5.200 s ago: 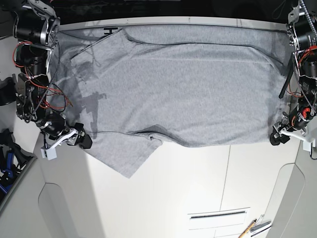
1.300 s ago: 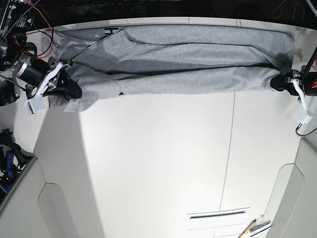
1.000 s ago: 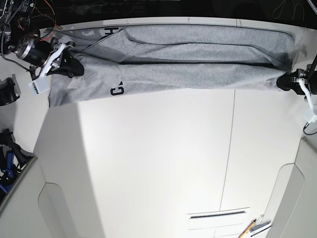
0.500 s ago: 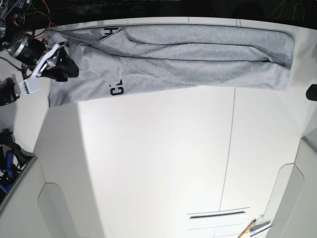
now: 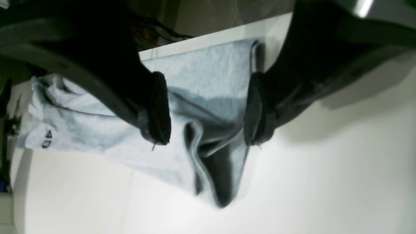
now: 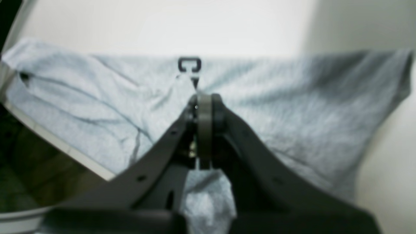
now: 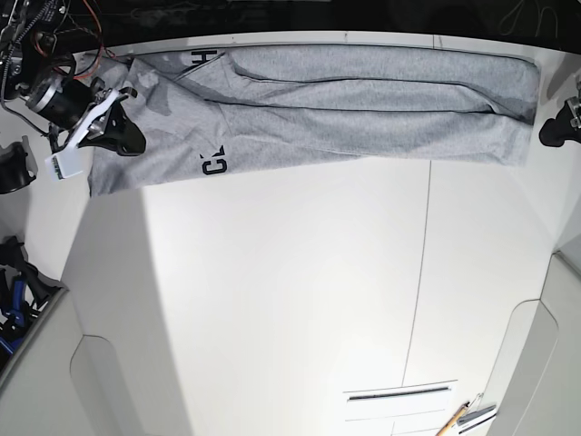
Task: Fold the T-shirt properly
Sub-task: 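Grasp the strip end with the left gripper and adjust it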
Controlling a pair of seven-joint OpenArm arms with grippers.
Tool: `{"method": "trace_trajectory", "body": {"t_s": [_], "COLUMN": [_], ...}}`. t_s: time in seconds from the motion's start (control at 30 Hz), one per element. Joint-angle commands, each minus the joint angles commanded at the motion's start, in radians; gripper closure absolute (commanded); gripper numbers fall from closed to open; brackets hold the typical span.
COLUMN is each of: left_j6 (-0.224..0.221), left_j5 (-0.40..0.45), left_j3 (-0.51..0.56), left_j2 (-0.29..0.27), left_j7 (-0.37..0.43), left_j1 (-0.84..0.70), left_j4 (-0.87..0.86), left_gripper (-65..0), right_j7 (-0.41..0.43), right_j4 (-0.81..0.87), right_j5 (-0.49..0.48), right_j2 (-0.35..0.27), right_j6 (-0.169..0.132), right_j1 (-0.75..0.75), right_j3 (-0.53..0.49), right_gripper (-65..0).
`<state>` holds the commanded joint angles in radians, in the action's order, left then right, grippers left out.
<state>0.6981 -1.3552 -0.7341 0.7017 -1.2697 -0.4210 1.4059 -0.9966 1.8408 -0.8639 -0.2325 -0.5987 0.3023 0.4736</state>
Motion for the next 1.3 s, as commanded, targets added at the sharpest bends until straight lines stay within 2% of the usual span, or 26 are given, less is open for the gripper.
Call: {"method": "trace_trajectory", "body": {"t_s": [0.1,0.23,0.4,0.5,0.6,0.7,0.83,0.9,0.97,1.0,1.03,1.07,1.13,1.17,1.3], "left_j6": [0.0,0.0,0.0,0.0,0.0,0.0,0.0,0.0,0.0,0.0,0.0,0.0,0.0,0.0,0.0], "left_j5": [0.002,0.068,0.097,0.071,0.056,-0.05,-0.061,-0.109,-0.128,-0.128,-0.128,-0.128,-0.128,-0.128,-0.128], "left_j3": [0.0,0.002,0.003,0.003,0.003,0.002,0.002,0.003,0.003,0.003,0.003,0.003,0.003,0.003,0.015], "left_j2": [-0.026,-0.068,-0.073,-0.073,-0.069,-0.047,-0.037,-0.037,-0.04,-0.043,-0.045,-0.046,-0.046,-0.047,-0.06], "left_j7": [0.043,0.1,0.107,0.123,0.125,0.111,0.101,0.059,-0.019,-0.034,-0.049,-0.055,-0.035,-0.036,-0.035], "left_j1": [-0.029,-0.031,-0.03,-0.03,-0.019,-0.014,0.018,0.046,0.058,0.058,0.057,0.057,0.058,0.058,0.057], "left_j4": [0.0,0.0,0.0,-0.001,-0.001,0.001,0.002,0.003,0.013,0.029,0.042,0.051,0.058,0.058,0.058], "left_gripper": [-39.6,-39.6,-39.8,-46.7,-46.8,-46.8,-46.7,-46.6,-46.5,-44.9,-38.9,-29.2,-6.0,0.0,0.0], "right_j7": [0.023,0.031,0.021,0.02,0.02,0.017,0.009,0.008,0.01,0.01,0.01,0.012,0.024,0.028,0.028], "right_j4": [-0.056,-0.091,-0.091,-0.091,-0.091,-0.091,-0.091,-0.091,-0.091,-0.091,-0.091,-0.091,-0.091,-0.091,-0.091], "right_j5": [-0.001,-0.008,-0.018,-0.019,-0.019,-0.019,-0.019,-0.019,-0.019,-0.019,-0.019,-0.019,-0.018,-0.018,-0.018], "right_j2": [0.0,0.0,0.0,0.0,0.0,0.0,0.0,0.0,0.0,0.0,0.0,0.0,0.0,0.0,0.0], "right_j6": [0.0,0.0,0.0,0.0,0.0,0.0,0.0,0.0,0.0,0.0,0.0,0.0,0.0,0.0,0.0], "right_j1": [0.0,0.0,0.0,0.0,0.0,0.0,0.0,-0.006,-0.008,-0.008,-0.008,-0.01,-0.011,-0.011,-0.011], "right_j3": [-0.008,-0.007,-0.007,-0.007,-0.007,-0.007,-0.007,-0.007,-0.007,-0.008,-0.007,-0.007,-0.007,-0.007,-0.007], "right_gripper": [0.0,0.0,0.0,0.0,0.0,0.0,0.0,0.0,0.0,0.0,0.0,0.0,0.0,0.0,0.0]}}
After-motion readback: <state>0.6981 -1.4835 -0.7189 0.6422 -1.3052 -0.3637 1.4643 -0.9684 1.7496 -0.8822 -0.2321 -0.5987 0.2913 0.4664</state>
